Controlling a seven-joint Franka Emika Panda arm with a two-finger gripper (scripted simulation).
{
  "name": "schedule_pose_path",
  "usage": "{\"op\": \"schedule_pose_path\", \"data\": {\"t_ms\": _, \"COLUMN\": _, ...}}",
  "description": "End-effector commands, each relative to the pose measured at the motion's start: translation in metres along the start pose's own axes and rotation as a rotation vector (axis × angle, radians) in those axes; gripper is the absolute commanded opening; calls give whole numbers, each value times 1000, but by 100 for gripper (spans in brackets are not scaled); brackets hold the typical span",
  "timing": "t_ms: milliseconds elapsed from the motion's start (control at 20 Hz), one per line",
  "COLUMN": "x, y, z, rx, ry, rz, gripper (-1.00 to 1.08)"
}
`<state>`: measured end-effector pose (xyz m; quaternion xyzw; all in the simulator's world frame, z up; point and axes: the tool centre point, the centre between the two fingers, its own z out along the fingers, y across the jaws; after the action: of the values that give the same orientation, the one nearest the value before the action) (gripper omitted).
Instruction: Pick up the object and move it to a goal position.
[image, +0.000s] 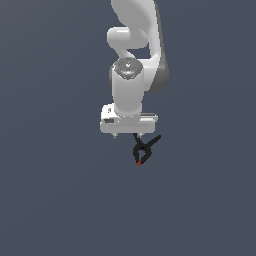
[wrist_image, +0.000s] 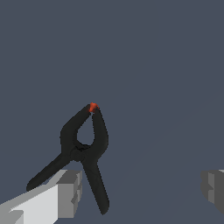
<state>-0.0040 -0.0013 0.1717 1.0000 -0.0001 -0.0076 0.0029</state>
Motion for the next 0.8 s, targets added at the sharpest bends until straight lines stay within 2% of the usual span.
{"op": "schedule_pose_path", "data": {"t_ms": 0, "x": 0, "y": 0, "z": 0, "rx": 0, "ry": 0, "rz": 0, "gripper": 28}}
{"op": "schedule_pose_path", "data": {"t_ms": 400, "x": -2, "y": 5, "z": 6, "rx": 5, "ry": -3, "rz": -6, "gripper": 28}}
{"op": "schedule_pose_path", "data": {"t_ms": 750, "x": -4, "y": -4, "z": 11, "rx": 18, "ry": -5, "rz": 25, "gripper": 28}}
